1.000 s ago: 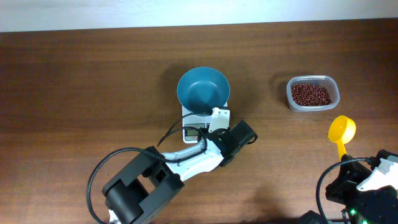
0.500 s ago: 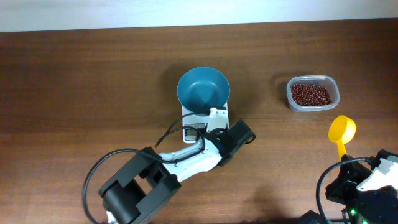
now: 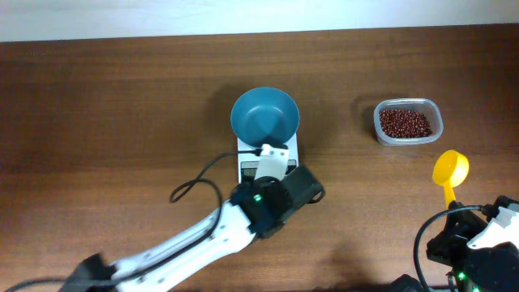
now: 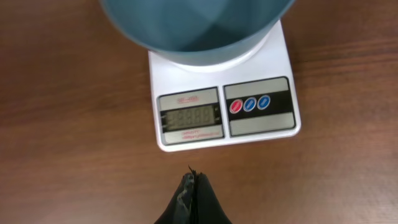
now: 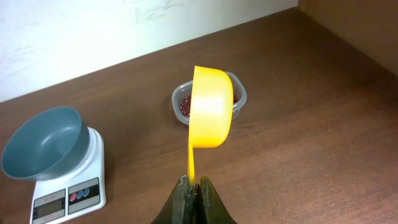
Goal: Scoop item into bowl and weigh 50g on scale
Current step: 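Pull the left gripper back from the scale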
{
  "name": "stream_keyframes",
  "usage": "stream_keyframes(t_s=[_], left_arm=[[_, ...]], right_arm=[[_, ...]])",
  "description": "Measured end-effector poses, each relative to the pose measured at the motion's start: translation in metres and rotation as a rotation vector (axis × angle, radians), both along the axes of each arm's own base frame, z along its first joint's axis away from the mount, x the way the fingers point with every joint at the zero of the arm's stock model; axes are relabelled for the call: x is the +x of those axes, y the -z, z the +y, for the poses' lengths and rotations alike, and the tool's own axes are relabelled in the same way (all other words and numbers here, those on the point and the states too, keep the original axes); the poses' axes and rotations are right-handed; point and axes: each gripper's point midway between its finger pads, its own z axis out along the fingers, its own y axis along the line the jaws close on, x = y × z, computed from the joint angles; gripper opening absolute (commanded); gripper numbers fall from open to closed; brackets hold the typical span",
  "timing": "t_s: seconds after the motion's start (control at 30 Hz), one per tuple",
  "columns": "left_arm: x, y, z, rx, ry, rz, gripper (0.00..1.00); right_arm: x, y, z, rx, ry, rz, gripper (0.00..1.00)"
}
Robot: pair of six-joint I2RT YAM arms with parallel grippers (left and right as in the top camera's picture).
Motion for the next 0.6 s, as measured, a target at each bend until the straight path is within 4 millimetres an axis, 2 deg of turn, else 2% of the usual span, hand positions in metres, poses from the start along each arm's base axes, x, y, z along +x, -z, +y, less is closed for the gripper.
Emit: stream_keyframes(t_s=[0.1, 0.2, 0.37, 0.6], left_arm=[[-0.01, -0.029, 0.012, -0.029, 0.03, -0.025, 0.0], [-0.019, -0.06, 0.014, -0.071, 0.137, -0.061, 0.01], [-0.04, -0.091, 0.022, -0.087, 0.312, -0.085, 0.0], [-0.048, -0.099, 0.048, -0.059, 0.328, -0.074, 0.0]], right_arm=[[0.0, 0.0, 0.0, 0.0, 0.0, -0.001, 0.04], [0.0, 0.0, 0.0, -0.001, 0.002, -0.001, 0.04], [0.0, 0.0, -0.001, -0.001, 0.003, -0.002, 0.04], [0.001, -0.002, 0.0, 0.002, 0.003, -0.008, 0.04]])
